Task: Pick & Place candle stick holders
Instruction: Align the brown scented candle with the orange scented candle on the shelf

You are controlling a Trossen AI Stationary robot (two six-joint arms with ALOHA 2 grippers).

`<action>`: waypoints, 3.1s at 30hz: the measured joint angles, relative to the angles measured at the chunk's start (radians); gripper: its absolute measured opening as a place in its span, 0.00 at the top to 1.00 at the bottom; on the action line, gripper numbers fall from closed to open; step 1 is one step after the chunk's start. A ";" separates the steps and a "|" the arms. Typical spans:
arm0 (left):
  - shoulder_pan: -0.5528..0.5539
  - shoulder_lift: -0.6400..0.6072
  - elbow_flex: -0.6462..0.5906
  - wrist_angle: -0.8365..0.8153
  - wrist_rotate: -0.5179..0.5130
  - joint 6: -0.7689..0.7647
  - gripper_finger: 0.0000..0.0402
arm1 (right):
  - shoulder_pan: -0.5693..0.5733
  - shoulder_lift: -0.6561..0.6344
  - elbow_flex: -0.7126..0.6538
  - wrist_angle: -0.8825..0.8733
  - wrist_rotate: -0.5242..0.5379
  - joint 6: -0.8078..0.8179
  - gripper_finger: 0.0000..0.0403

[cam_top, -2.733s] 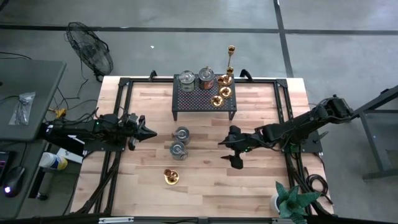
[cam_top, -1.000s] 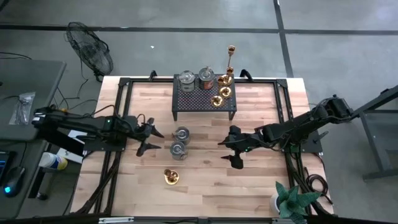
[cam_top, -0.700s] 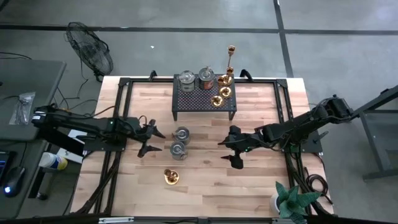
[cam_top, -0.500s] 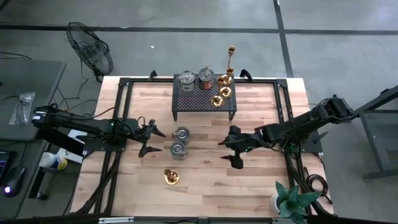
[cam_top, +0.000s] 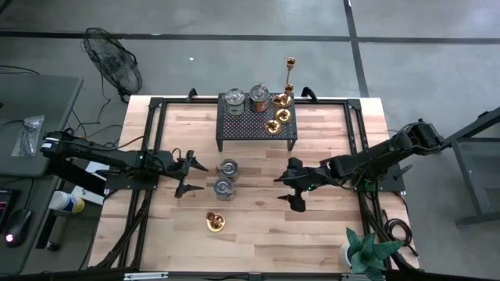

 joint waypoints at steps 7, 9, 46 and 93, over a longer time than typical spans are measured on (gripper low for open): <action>0.000 0.000 0.000 -0.002 0.000 -0.001 0.14 | 0.000 0.000 0.000 -0.003 0.000 0.000 0.22; 0.000 0.000 0.000 -0.002 0.000 -0.003 0.14 | 0.000 0.000 0.000 -0.008 0.000 0.000 0.22; 0.001 0.000 0.000 -0.003 -0.052 -0.008 0.14 | -0.069 -0.142 -0.266 0.546 -0.029 0.000 0.22; 0.001 0.000 0.000 -0.011 -0.186 -0.008 0.14 | -0.185 -0.491 -0.736 0.942 -0.026 0.000 0.22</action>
